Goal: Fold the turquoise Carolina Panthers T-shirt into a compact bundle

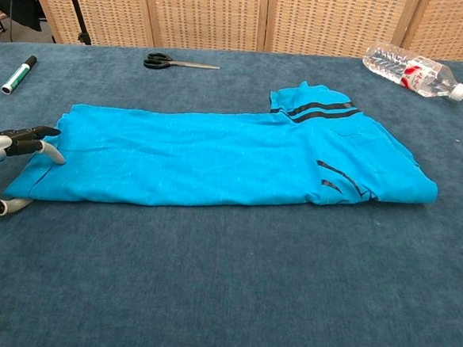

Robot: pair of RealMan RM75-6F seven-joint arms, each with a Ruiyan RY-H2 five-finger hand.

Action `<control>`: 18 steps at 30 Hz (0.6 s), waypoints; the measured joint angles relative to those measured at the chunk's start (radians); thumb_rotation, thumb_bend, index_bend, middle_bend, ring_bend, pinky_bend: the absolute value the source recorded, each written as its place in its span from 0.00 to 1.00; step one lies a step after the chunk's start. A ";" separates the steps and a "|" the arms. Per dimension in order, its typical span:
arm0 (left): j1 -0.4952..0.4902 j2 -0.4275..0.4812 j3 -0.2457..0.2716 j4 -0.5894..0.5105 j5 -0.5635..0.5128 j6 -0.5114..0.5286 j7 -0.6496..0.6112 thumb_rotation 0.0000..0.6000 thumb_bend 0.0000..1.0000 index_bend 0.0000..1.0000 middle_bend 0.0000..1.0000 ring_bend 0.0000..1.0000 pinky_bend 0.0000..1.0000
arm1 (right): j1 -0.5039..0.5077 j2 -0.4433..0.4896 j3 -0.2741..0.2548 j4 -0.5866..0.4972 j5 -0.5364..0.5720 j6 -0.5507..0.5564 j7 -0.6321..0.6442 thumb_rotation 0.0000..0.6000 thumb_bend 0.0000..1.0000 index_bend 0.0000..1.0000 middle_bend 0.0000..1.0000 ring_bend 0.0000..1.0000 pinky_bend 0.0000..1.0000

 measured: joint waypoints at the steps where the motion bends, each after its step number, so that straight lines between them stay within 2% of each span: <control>1: -0.002 -0.001 -0.003 0.001 -0.002 -0.001 -0.002 1.00 0.42 0.32 0.00 0.00 0.00 | 0.000 0.000 0.000 0.000 0.000 0.000 0.000 1.00 0.00 0.00 0.00 0.00 0.00; 11: -0.009 -0.005 -0.009 0.002 -0.002 0.011 -0.002 1.00 0.43 0.41 0.00 0.00 0.00 | -0.001 0.002 0.002 0.000 -0.001 -0.006 0.002 1.00 0.00 0.00 0.00 0.00 0.00; 18: -0.011 -0.010 -0.003 0.010 0.012 0.026 0.001 1.00 0.44 0.63 0.00 0.00 0.00 | -0.002 0.001 0.005 0.003 -0.002 -0.006 0.005 1.00 0.00 0.00 0.00 0.00 0.00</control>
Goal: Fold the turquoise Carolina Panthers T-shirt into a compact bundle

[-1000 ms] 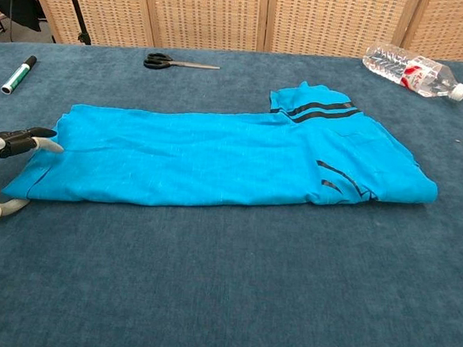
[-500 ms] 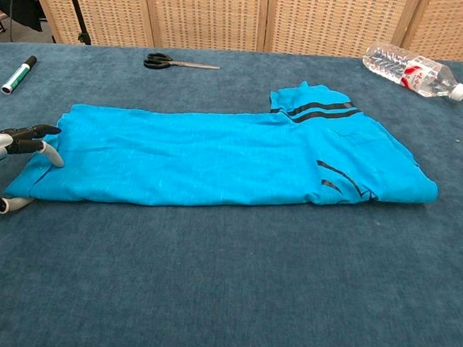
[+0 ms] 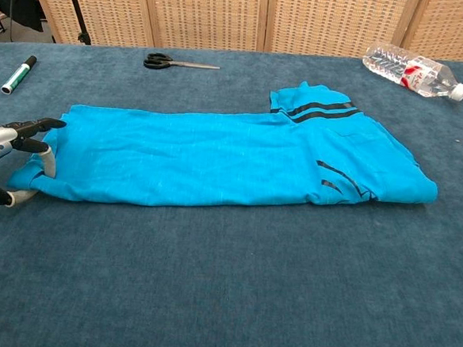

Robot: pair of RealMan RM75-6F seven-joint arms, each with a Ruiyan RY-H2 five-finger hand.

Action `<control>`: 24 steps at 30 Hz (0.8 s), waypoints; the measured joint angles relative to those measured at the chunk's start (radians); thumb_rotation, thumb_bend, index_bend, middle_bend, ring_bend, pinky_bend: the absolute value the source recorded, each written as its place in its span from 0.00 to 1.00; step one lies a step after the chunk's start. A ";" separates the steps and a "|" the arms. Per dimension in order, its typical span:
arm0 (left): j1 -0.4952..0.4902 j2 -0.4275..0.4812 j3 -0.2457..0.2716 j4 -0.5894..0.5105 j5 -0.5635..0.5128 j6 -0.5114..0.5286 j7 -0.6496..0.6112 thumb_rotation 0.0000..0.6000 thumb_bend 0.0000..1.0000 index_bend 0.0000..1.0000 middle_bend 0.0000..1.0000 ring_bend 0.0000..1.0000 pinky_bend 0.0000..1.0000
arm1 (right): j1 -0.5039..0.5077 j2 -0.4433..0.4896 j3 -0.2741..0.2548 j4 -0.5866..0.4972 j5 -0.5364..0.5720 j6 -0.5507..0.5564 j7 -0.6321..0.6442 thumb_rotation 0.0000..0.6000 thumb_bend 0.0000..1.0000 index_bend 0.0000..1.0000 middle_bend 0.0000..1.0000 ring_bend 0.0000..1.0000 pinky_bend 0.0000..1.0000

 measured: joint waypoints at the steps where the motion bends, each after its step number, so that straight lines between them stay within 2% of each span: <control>1: 0.001 -0.001 0.001 0.004 0.001 0.005 0.001 1.00 0.44 0.65 0.00 0.00 0.00 | 0.000 0.000 0.000 0.000 0.000 0.000 0.001 1.00 0.00 0.00 0.00 0.00 0.00; 9: -0.004 -0.008 -0.004 0.026 0.007 0.023 0.009 1.00 0.46 0.73 0.00 0.00 0.00 | -0.001 0.001 0.002 0.000 -0.003 -0.001 0.004 1.00 0.00 0.00 0.00 0.00 0.00; 24: -0.011 0.030 0.000 0.032 0.007 0.021 0.052 1.00 0.63 0.80 0.00 0.00 0.00 | -0.001 0.001 0.003 0.001 -0.007 -0.003 0.006 1.00 0.00 0.00 0.00 0.00 0.00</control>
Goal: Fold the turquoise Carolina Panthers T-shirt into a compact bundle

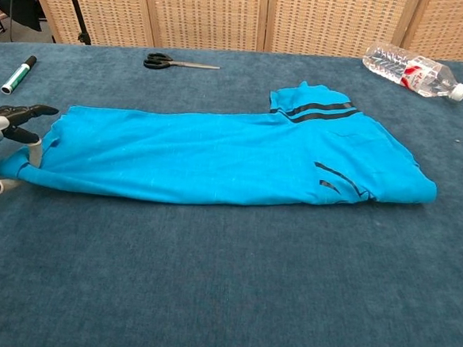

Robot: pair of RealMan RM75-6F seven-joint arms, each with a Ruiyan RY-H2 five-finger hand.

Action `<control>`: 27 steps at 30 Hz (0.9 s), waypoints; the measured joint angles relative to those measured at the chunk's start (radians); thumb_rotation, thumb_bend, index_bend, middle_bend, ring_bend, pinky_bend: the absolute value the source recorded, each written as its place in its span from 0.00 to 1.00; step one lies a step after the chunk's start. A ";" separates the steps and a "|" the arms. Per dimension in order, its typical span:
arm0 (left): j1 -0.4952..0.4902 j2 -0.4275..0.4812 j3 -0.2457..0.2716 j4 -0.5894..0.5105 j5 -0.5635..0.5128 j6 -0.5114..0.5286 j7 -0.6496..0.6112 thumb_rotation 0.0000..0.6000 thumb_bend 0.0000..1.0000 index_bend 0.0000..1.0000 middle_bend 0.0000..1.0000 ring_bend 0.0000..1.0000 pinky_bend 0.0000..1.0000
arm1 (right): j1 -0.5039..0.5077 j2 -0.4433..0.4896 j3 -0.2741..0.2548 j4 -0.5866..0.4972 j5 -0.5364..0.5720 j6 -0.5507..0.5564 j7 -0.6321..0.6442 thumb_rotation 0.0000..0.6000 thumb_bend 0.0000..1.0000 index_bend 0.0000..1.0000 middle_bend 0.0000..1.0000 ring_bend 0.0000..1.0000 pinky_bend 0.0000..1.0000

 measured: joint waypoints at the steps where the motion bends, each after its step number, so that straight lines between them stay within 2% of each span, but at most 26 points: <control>1: 0.002 0.006 0.000 0.000 -0.002 -0.002 -0.003 1.00 0.63 0.80 0.00 0.00 0.00 | 0.000 0.000 0.000 0.000 0.000 0.000 0.000 1.00 0.00 0.00 0.00 0.00 0.00; 14: 0.021 0.091 0.011 0.008 -0.008 0.004 -0.036 1.00 0.64 0.81 0.00 0.00 0.00 | -0.001 -0.002 -0.002 -0.004 -0.005 -0.001 -0.007 1.00 0.00 0.00 0.00 0.00 0.00; 27: 0.035 0.140 0.015 0.100 -0.022 -0.013 -0.124 1.00 0.64 0.82 0.00 0.00 0.00 | 0.001 -0.007 -0.004 -0.003 -0.006 -0.005 -0.017 1.00 0.00 0.00 0.00 0.00 0.00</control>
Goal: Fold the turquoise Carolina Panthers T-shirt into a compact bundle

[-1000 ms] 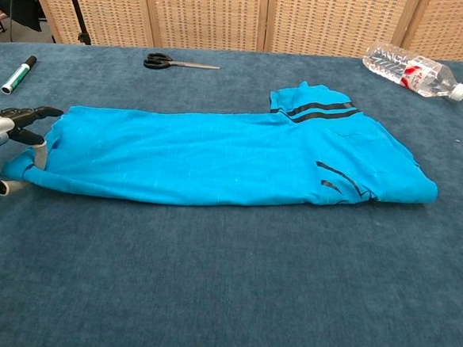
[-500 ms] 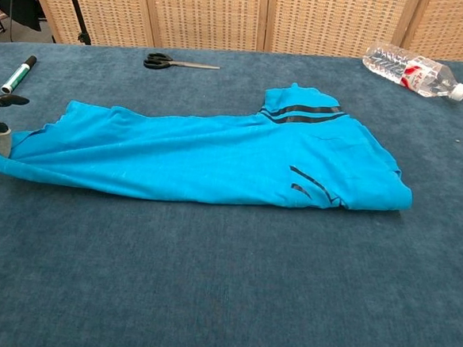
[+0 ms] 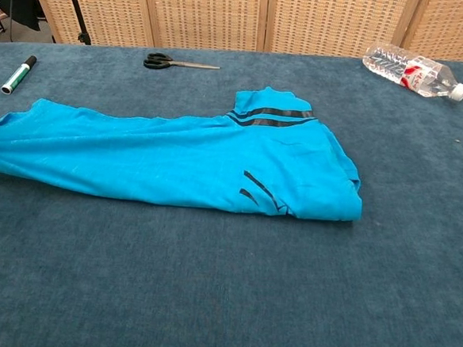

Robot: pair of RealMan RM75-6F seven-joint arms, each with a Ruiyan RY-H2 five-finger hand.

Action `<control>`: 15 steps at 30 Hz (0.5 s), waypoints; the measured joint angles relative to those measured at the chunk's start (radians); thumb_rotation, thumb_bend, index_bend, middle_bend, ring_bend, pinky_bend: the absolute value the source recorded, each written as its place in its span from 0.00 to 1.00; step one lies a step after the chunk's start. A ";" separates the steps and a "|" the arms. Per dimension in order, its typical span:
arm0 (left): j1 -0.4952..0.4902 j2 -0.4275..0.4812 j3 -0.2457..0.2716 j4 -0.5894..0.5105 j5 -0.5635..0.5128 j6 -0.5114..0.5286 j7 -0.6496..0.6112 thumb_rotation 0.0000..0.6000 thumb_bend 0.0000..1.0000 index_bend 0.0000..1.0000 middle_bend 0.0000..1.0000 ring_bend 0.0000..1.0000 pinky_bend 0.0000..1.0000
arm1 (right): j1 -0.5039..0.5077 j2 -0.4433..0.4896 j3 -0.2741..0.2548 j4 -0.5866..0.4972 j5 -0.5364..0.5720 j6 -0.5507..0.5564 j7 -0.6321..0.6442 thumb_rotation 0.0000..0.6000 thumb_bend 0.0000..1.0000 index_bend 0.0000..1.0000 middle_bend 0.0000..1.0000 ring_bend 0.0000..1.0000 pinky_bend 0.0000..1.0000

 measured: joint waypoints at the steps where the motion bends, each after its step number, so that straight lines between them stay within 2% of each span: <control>1: 0.002 0.004 0.000 0.009 0.000 0.002 -0.006 1.00 0.64 0.82 0.00 0.00 0.00 | 0.000 0.000 0.000 0.000 0.001 0.000 0.000 1.00 0.00 0.00 0.00 0.00 0.00; 15: 0.024 0.038 -0.009 0.085 -0.013 0.018 -0.050 1.00 0.65 0.82 0.00 0.00 0.00 | -0.001 0.000 0.001 0.001 0.002 0.000 0.002 1.00 0.00 0.00 0.00 0.00 0.00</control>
